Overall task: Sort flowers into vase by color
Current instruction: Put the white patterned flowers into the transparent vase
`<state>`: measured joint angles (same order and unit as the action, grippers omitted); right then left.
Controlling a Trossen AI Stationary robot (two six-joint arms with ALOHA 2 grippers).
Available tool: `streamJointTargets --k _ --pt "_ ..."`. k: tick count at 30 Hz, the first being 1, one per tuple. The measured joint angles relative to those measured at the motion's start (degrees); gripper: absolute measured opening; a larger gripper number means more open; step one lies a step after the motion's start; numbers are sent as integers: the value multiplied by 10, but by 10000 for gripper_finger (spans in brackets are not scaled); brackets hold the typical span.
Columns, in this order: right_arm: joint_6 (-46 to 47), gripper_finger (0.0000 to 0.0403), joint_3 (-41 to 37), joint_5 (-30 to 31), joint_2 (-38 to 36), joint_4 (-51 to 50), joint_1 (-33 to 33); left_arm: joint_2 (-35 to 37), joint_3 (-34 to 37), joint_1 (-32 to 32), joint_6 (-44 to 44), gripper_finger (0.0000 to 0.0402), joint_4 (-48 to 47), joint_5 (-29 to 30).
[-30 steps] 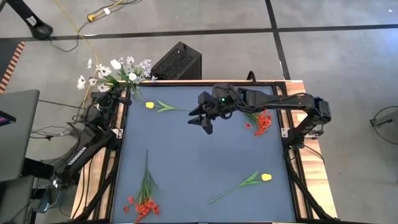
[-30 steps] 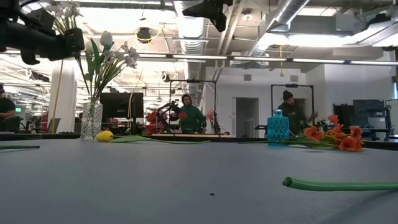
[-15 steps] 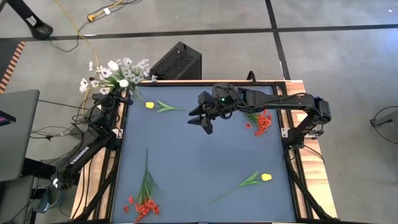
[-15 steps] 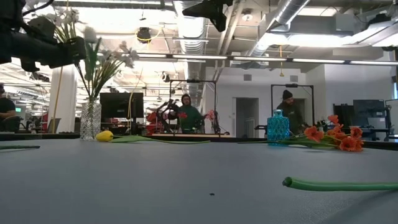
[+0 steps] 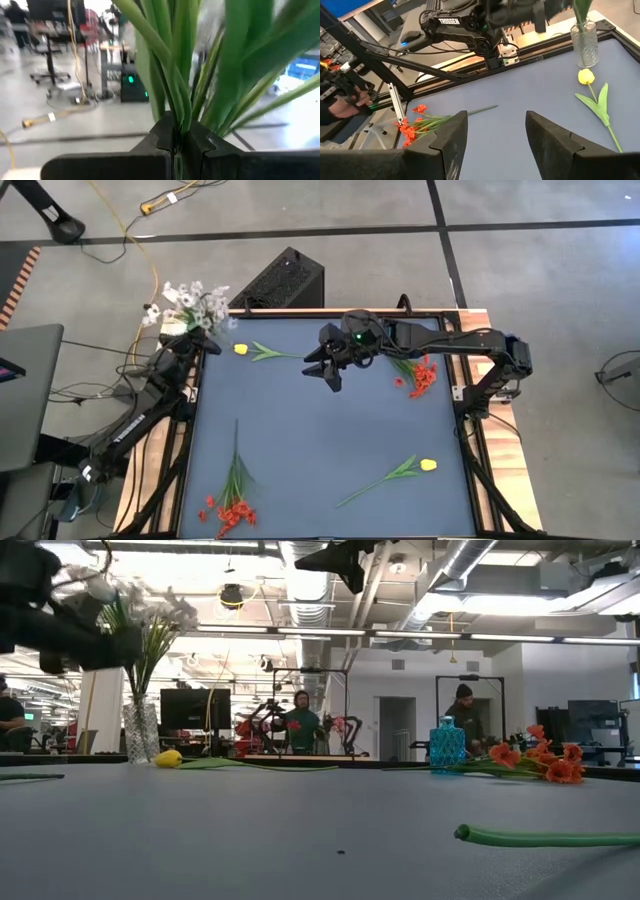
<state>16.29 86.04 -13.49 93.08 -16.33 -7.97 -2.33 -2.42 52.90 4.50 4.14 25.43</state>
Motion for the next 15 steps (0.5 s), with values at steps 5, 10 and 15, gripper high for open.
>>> streamJointTargets --k 5,10,15 --pt "-1 226 0 -2 0 0 -4 -31 18 0 44 0 8 -10" --pt "2 226 0 -15 0 0 -4 -63 18 0 34 0 34 -10" --pt "2 226 0 -16 0 0 -5 -88 18 0 68 2 37 -36"
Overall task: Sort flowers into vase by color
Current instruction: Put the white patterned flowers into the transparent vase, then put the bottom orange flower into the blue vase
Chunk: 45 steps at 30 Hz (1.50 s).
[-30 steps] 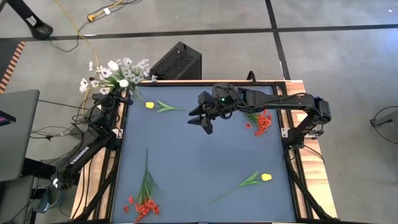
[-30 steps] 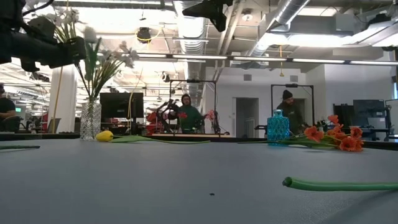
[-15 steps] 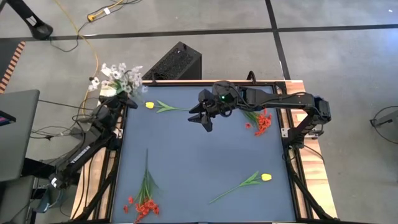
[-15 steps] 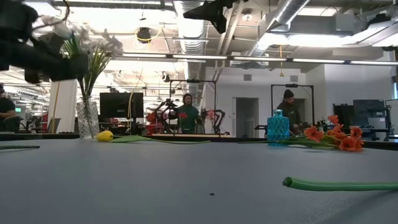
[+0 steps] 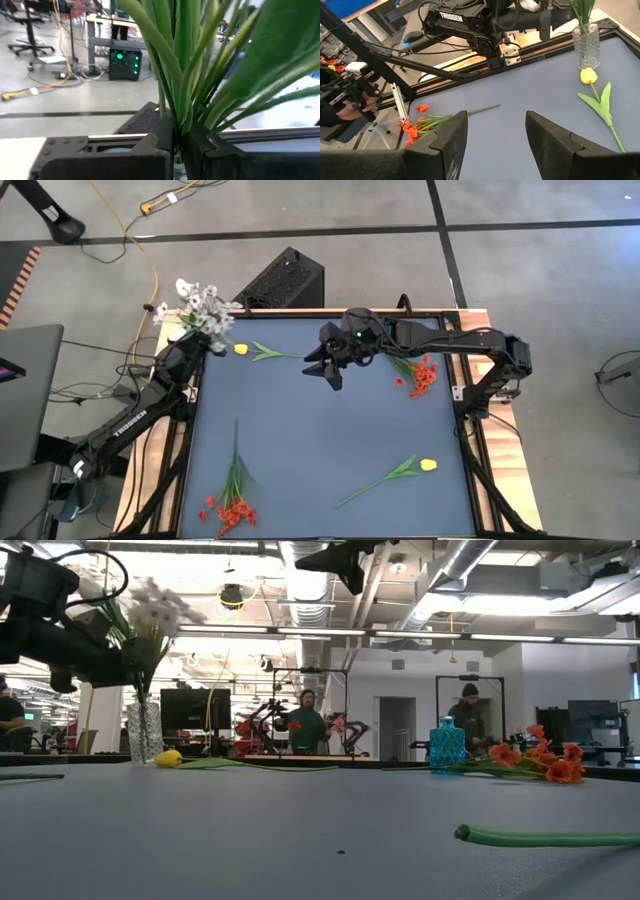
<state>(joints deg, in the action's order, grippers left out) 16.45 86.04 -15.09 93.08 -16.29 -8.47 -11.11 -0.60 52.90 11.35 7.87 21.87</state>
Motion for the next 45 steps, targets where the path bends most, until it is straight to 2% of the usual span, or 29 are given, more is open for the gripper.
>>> streamJointTargets --k 5,15,20,25,29,33,37,45 --pt "0 226 0 0 0 0 0 -1 -2 0 8 27 -1 15" --pt "0 226 0 -1 0 0 0 -1 -19 0 0 118 -20 19" --pt "2 226 0 -10 0 -4 0 -1 -21 0 4 140 -37 17" --pt "1 226 0 -19 0 -43 -1 -1 -62 0 -20 141 -107 -20" --pt "-4 226 0 -19 0 -71 -4 -1 -115 0 -36 141 -215 -26" --pt "-30 226 0 -19 0 -125 -4 -1 -155 -2 28 141 -306 -33" --pt "-48 226 0 -18 0 -181 -10 -1 -168 -7 129 141 -321 -94" --pt "-54 226 0 -14 0 -245 -30 -1 -168 -48 282 141 -344 -332"
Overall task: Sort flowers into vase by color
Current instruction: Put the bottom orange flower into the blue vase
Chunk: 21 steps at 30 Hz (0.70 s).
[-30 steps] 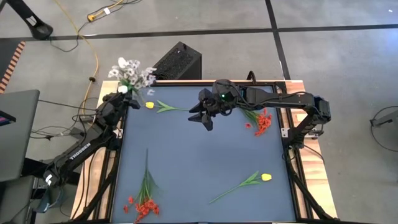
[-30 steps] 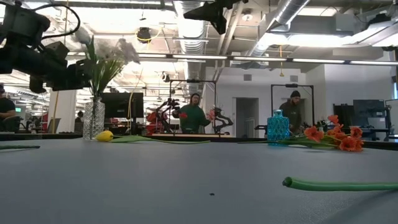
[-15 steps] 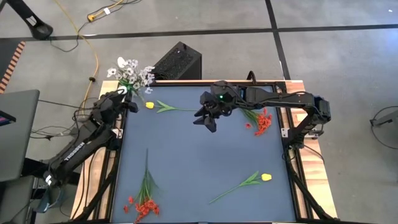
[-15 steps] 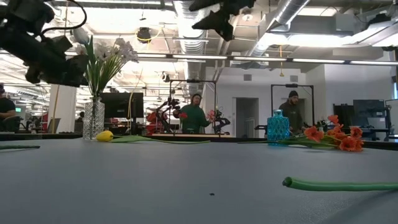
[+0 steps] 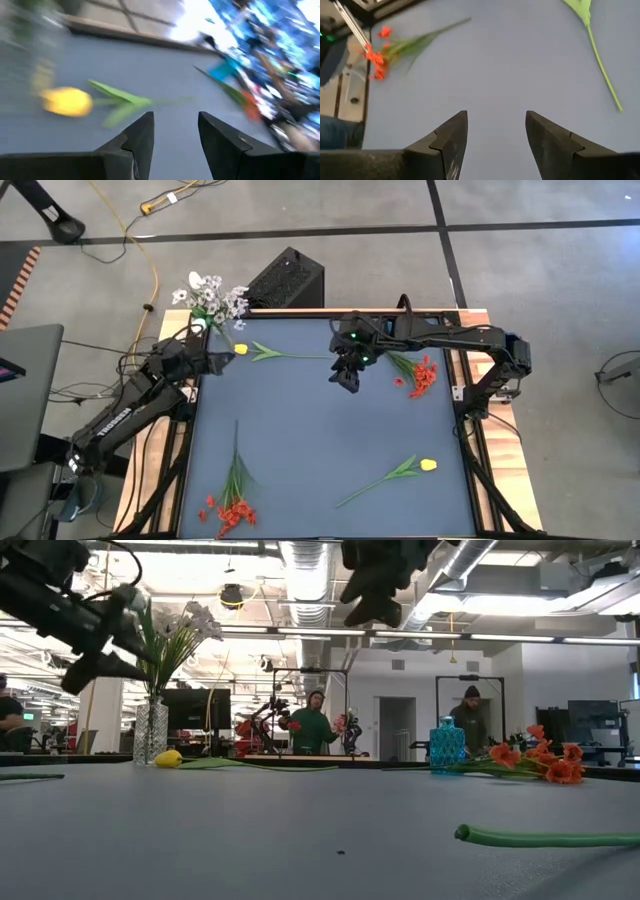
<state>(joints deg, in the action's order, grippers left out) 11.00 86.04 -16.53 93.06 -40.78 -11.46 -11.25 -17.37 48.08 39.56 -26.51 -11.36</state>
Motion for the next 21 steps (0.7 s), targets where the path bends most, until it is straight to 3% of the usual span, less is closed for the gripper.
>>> streamJointTargets --k 4,9,15,21 --pt "-33 226 0 0 0 -37 0 0 0 -52 26 141 11 -45" --pt "-68 226 0 6 0 -73 -4 0 0 -149 51 133 48 -29" --pt "-86 226 -11 59 0 -92 -27 -25 0 -295 66 117 130 70" --pt "-85 226 -64 61 0 -97 -56 -117 0 -438 56 106 203 165"
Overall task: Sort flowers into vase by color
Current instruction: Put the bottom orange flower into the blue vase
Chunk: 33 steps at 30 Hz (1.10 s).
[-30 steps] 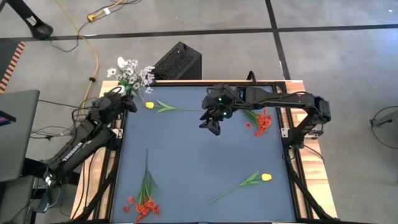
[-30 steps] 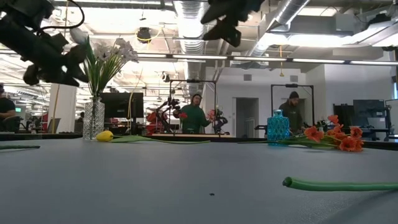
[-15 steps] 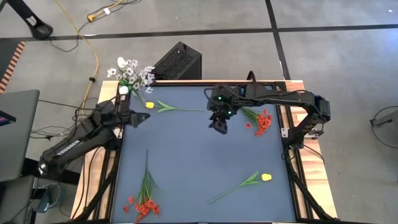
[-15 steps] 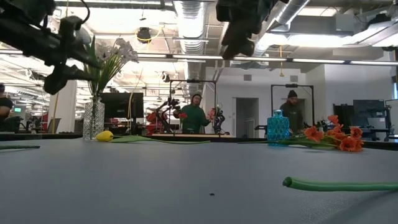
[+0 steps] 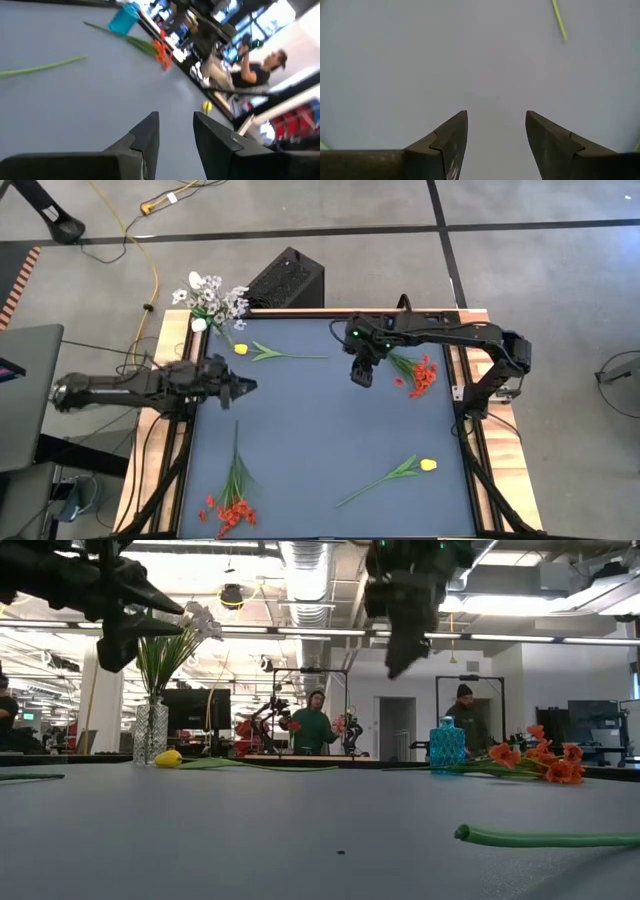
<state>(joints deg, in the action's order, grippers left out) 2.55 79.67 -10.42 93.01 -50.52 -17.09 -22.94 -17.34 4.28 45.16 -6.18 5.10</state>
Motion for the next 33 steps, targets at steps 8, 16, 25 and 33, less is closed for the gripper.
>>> streamJointTargets --k 8,16,25,33 --pt "40 226 -37 -30 0 -5 6 -141 0 -120 -3 104 42 -37" --pt "45 226 -38 -30 0 -3 67 -224 -41 -213 133 104 -36 -81" --pt "30 226 -38 -30 0 37 111 -301 -172 -288 425 104 -365 -42" --pt "20 226 -38 -30 0 68 115 -394 -165 -324 572 104 -354 -52"
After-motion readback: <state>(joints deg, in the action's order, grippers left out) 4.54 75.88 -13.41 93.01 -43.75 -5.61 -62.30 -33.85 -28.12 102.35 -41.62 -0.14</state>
